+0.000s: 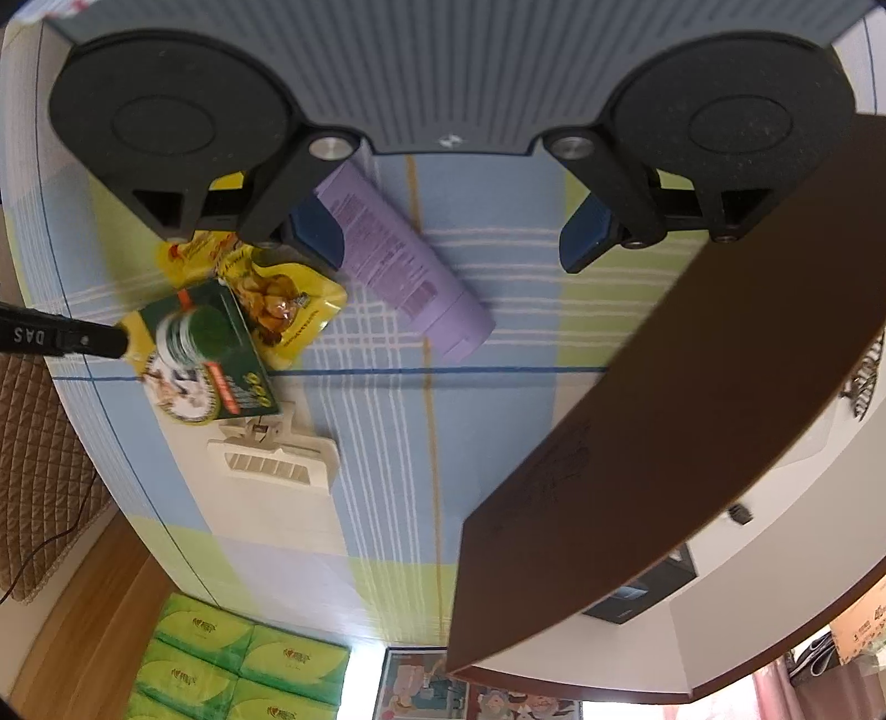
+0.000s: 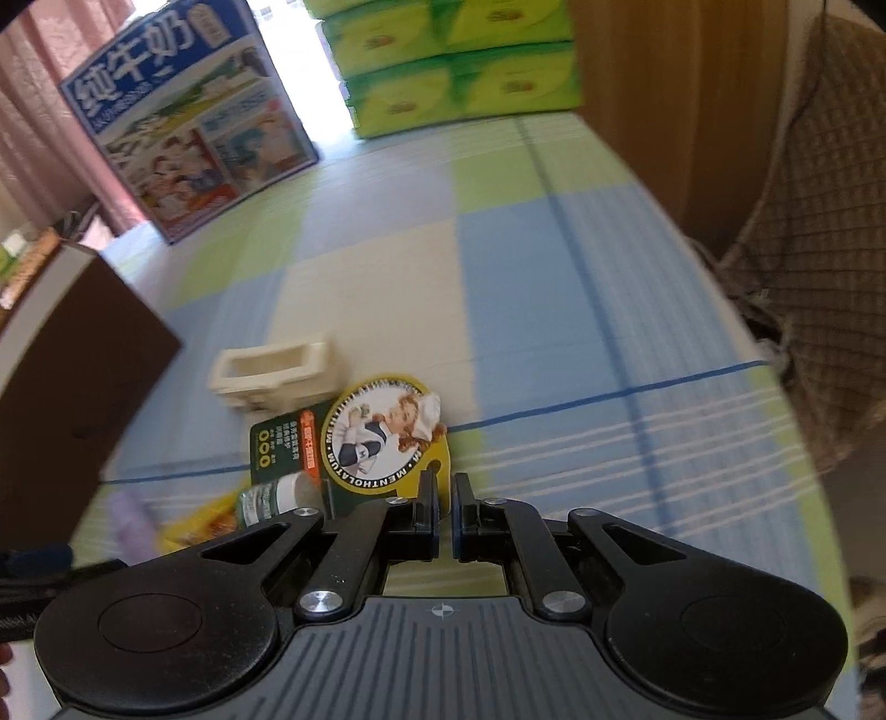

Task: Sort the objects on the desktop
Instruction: 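Grasp the purple tube with the left tool while the right tool grasps the green ointment card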

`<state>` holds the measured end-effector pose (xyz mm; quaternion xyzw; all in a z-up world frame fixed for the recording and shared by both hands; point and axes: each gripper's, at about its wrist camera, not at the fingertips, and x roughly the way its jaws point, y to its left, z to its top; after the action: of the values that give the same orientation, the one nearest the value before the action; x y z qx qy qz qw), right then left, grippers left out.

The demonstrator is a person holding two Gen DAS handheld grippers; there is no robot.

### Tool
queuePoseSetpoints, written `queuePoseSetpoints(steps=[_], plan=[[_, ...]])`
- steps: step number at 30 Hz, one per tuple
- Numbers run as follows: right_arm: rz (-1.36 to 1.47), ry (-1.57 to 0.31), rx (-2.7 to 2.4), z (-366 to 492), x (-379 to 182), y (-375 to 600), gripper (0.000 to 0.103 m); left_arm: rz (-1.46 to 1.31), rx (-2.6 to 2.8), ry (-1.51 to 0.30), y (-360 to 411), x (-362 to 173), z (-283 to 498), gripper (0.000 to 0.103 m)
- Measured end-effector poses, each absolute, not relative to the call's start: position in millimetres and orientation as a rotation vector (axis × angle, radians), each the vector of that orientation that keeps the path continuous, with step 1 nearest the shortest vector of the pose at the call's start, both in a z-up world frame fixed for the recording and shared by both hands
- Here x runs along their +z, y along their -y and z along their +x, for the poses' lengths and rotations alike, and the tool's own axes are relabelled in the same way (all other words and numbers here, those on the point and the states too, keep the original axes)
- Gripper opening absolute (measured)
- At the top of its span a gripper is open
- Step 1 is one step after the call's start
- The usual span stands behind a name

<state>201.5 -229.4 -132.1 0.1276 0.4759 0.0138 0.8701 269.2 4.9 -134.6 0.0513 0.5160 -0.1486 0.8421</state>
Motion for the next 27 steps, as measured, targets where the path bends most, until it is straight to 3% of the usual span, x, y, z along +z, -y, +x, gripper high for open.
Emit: queuePoseSetpoints(steps=[7,10,11,12,14,15,20,27], plan=[[0.185,-1.004,-0.035,194.7,-138.0,247.9,0.001,0.115,-0.305,-1.089,10.2,-145.9,283.5,0.082],[0.168,-0.994,-0.029,191.1,-136.9,250.0,0.007,0.133,-0.297,-1.095,10.9,-152.7,288.0,0.071],[0.166,-0.986,-0.032,189.7,-136.2,250.2,0.015,0.126,-0.303,-1.096,9.2,-154.9,289.2,0.071],[0.165,-0.971,-0.03,187.4,-134.3,250.6,0.029,0.118,-0.306,-1.101,7.2,-156.7,290.3,0.067],[0.156,-0.94,-0.028,184.4,-130.0,247.4,0.051,0.124,-0.307,-1.111,3.4,-159.6,290.7,0.056],[0.148,-0.92,-0.02,182.5,-127.2,245.1,0.054,0.128,-0.314,-1.11,1.0,-160.6,289.6,0.05],[0.127,-0.892,0.09,180.8,-118.8,227.0,0.054,0.204,-0.351,-1.067,-15.2,-159.9,278.0,0.033],[0.089,-0.91,0.193,184.1,-123.0,196.1,0.054,0.198,-0.325,-1.067,-43.6,-157.3,266.0,0.034]])
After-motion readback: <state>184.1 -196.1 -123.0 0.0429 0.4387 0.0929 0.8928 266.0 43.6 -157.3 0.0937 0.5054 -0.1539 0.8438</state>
